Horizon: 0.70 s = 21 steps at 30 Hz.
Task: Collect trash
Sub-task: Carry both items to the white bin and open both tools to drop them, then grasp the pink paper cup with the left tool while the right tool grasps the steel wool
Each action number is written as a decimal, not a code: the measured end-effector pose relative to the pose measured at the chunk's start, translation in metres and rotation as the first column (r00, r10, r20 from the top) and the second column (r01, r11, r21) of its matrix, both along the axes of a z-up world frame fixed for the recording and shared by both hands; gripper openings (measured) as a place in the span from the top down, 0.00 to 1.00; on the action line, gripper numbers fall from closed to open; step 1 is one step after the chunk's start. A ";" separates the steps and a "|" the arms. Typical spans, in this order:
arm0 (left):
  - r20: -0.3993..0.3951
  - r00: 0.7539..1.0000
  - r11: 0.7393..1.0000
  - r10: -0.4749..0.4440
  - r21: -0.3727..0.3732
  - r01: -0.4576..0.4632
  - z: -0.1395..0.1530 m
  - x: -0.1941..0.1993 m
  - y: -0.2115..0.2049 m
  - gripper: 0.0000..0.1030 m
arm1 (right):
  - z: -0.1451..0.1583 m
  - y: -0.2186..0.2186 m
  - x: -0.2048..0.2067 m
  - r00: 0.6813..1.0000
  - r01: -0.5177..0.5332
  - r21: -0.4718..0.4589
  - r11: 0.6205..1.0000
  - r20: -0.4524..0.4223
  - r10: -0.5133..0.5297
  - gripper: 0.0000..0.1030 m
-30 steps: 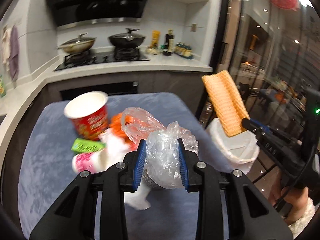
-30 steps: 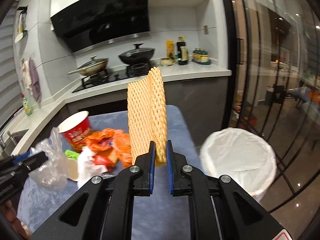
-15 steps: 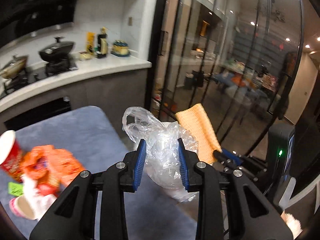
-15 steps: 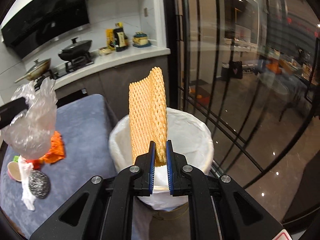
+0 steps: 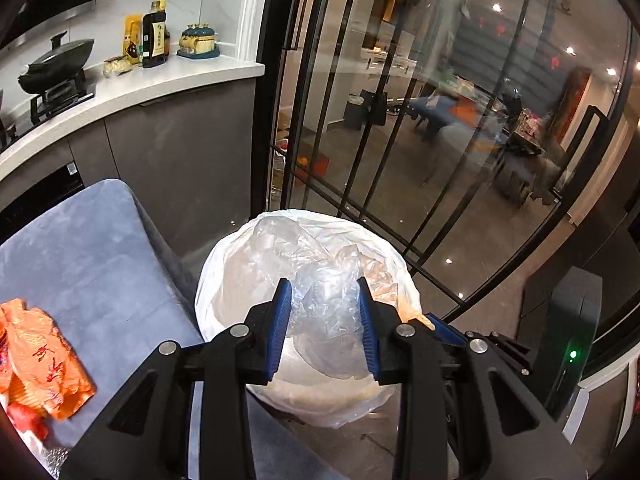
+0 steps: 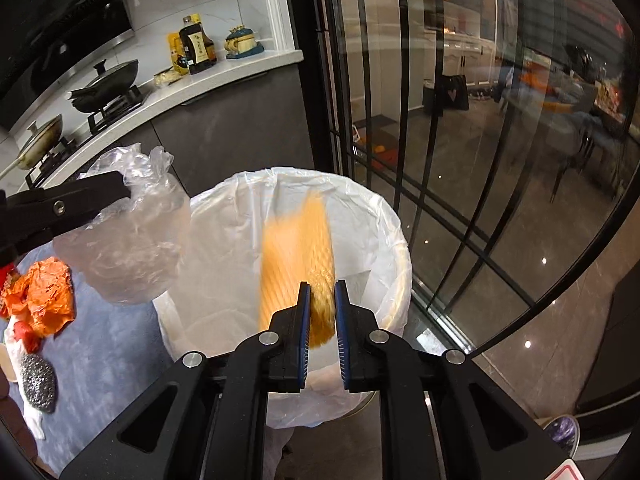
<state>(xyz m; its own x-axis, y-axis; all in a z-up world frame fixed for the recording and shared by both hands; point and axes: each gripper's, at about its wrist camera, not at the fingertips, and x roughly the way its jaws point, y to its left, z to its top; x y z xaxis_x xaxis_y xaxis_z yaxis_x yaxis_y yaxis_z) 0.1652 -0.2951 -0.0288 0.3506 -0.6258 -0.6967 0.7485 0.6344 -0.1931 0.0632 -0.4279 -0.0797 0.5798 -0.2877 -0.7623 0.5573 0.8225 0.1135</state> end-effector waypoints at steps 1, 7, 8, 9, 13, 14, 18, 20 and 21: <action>0.000 1.000 1.000 -0.001 -0.002 0.001 0.000 0.001 -0.001 0.64 | -0.001 -0.001 0.001 1.000 0.005 0.004 1.000 0.000 -0.005 0.84; 0.035 0.999 0.999 0.030 -0.023 -0.029 0.007 0.005 0.009 0.22 | 0.008 0.003 -0.001 0.999 0.020 0.001 1.000 0.034 -0.020 0.60; 0.032 0.999 0.999 0.036 -0.022 -0.035 0.007 0.007 0.010 0.22 | 0.010 0.004 -0.001 0.999 0.018 -0.003 1.000 0.039 -0.018 0.60; 0.030 0.998 0.999 0.046 -0.028 -0.045 0.009 0.009 0.014 0.22 | 0.011 0.004 -0.001 0.999 0.017 -0.006 1.000 0.044 -0.017 0.59; 0.018 0.996 0.996 0.086 -0.042 -0.085 0.013 0.015 0.027 0.20 | 0.022 0.011 -0.002 0.997 0.010 -0.020 1.000 0.072 -0.008 0.55; 0.019 0.995 0.994 0.097 -0.045 -0.096 0.015 0.016 0.032 0.20 | 0.027 0.014 -0.003 0.996 0.005 -0.024 1.000 0.084 -0.003 0.54; 0.035 0.989 0.988 0.142 -0.065 -0.140 0.026 0.015 0.053 0.16 | 0.042 0.028 -0.004 0.992 -0.016 -0.037 0.999 0.122 0.020 0.49; 0.054 0.984 0.984 0.168 -0.063 -0.164 0.030 0.015 0.065 0.15 | 0.052 0.039 -0.005 0.990 -0.032 -0.049 0.998 0.138 0.038 0.48; 0.059 0.982 0.982 0.181 -0.062 -0.178 0.032 0.014 0.072 0.15 | 0.057 0.043 -0.005 0.988 -0.040 -0.054 0.998 0.145 0.047 0.46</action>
<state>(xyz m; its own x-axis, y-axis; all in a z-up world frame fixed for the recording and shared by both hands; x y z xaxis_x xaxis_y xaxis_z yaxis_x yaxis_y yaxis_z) 0.1794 -0.2231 0.0034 0.5036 -0.5861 -0.6348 0.6354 0.7490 -0.1876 0.0584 -0.3848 -0.0227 0.6966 -0.2963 -0.6534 0.5015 0.8523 0.1482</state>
